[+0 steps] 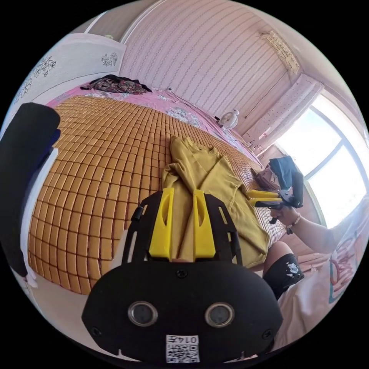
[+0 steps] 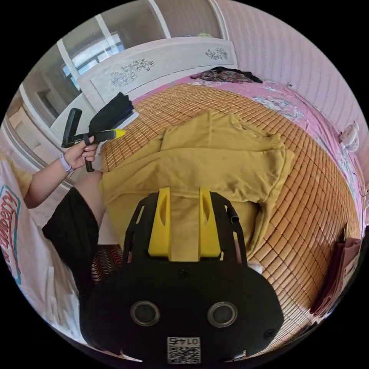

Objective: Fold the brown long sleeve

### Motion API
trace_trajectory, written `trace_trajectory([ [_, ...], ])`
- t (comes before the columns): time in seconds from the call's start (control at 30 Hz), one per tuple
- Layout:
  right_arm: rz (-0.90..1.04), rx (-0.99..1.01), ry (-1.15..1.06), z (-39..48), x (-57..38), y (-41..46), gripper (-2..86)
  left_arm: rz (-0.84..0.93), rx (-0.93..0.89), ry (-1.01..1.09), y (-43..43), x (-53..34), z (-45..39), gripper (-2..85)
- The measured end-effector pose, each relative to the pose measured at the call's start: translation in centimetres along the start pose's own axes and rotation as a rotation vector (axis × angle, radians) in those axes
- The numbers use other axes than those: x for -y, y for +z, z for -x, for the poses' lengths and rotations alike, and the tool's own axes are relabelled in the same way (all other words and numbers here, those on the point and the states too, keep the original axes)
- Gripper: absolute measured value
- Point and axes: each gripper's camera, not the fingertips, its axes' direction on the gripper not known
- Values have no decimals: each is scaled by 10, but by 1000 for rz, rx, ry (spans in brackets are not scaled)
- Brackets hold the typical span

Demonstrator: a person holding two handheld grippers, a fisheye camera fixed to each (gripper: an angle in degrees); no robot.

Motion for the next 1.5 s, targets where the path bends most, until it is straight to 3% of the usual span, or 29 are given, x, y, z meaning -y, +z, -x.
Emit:
trace_trajectory([
  [0.3, -39, -303, 363, -133, 75, 30, 137, 72, 51, 94, 103, 129, 10, 104],
  [0.47, -21, -137, 526, -184, 91, 59, 94, 378, 45, 75, 172, 168, 20, 79],
  [0.57, -67, -40, 533, -204, 94, 47, 34, 405, 74, 143, 173, 181, 20, 50],
  [0.7, -302, 47, 632, -233, 83, 0, 17, 219, 27, 25, 135, 201, 38, 42],
  [0.8, -378, 119, 624, -240, 78, -26, 12, 139, -27, 97, 109, 205, 29, 42],
  [1.1, -529, 164, 230, -143, 56, -108, 15, -22, -192, 363, -3, 140, -20, 45],
  [1.23, -359, 194, 26, -67, 1, -112, 32, 85, -289, 283, -34, 53, -8, 53],
  [1.37, 46, 253, 256, -31, -51, -45, 74, 251, -176, 0, -39, -55, 27, 55],
  [1.5, 124, 235, 412, -11, -54, -9, 103, 210, -205, -183, -38, -95, 34, 56],
])
